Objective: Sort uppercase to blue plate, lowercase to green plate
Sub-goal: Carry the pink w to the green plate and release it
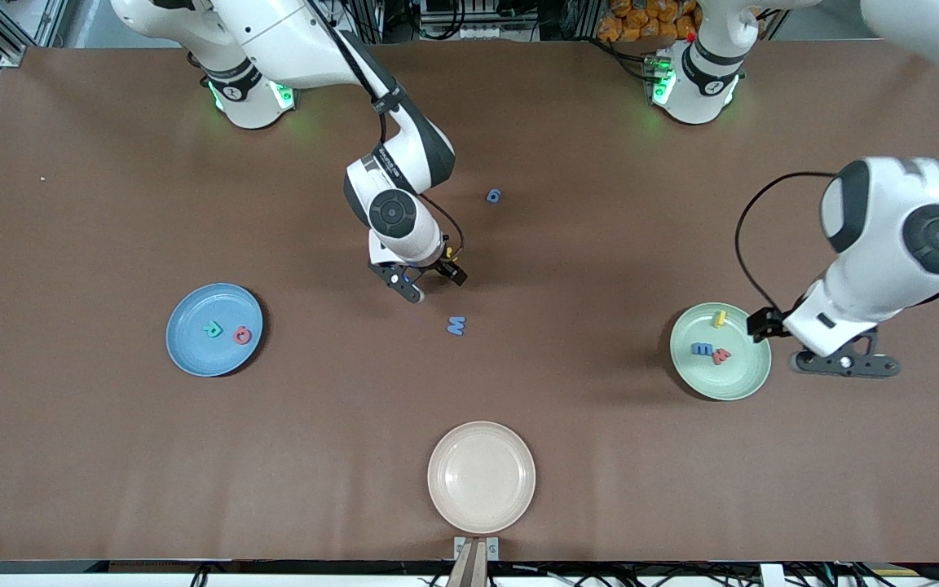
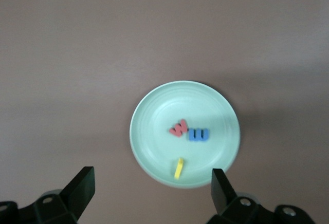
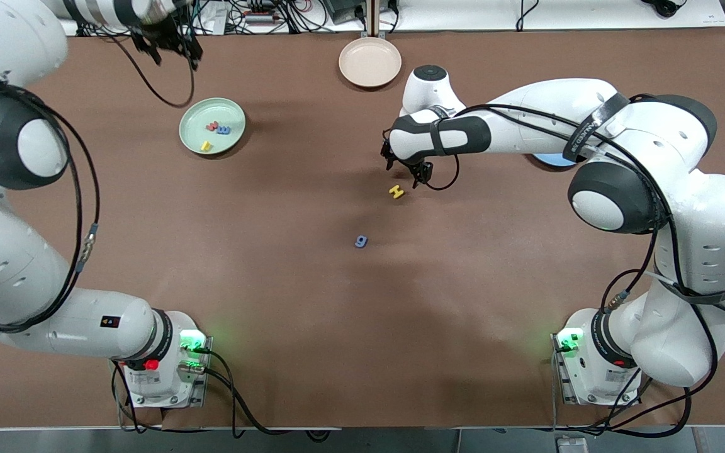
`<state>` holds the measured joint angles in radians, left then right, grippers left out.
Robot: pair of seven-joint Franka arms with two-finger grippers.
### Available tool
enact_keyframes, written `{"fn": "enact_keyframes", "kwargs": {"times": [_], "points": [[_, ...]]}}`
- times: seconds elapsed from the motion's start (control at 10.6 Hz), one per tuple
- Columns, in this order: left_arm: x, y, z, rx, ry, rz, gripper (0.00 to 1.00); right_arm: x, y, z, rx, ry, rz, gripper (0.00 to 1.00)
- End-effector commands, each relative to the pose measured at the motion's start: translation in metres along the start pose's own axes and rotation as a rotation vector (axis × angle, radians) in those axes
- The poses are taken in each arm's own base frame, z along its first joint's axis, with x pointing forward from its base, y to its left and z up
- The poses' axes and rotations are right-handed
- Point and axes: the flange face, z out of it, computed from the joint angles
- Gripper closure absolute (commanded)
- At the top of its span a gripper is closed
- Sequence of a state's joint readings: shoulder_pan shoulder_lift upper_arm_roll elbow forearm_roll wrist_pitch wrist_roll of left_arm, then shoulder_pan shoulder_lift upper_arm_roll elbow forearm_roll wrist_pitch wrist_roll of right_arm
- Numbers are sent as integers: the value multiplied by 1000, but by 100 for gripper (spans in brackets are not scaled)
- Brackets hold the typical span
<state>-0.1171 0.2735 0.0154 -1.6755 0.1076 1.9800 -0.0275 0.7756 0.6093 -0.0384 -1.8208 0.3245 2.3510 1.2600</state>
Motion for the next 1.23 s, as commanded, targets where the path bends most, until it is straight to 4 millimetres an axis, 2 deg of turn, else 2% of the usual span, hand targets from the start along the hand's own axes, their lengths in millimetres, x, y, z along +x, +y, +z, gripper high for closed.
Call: {"fn": "enact_keyframes", "kwargs": {"times": [0.0,0.09,0.28,0.38,0.57,0.66,0.76,0.85,0.95,1.14], "points": [[-12,14,-86,-50,-9,4,0,-22,1,0,2,-6,101,0],[-21,12,-111,-82,-15,-13,0,-24,1,0,2,-6,116,0],[-30,-5,-145,-120,11,-49,0,-32,0,2,5,1,105,0],[-32,-9,-150,-126,18,-58,0,-32,0,0,8,3,105,0],[-34,-17,-147,-122,-17,-69,0,-30,-3,1,36,13,106,0],[-35,-27,-153,-123,-12,-86,0,-29,-3,3,42,16,108,0],[-37,-42,-154,-125,-8,-109,0,-33,-4,6,50,25,115,0],[-38,-47,-157,-118,-4,-117,0,-40,-4,17,41,36,112,0],[-39,-42,-160,-117,0,-108,0,-39,-2,20,32,55,102,0],[-40,-44,-160,-122,2,-116,0,-37,7,35,-2,70,92,0]]}}
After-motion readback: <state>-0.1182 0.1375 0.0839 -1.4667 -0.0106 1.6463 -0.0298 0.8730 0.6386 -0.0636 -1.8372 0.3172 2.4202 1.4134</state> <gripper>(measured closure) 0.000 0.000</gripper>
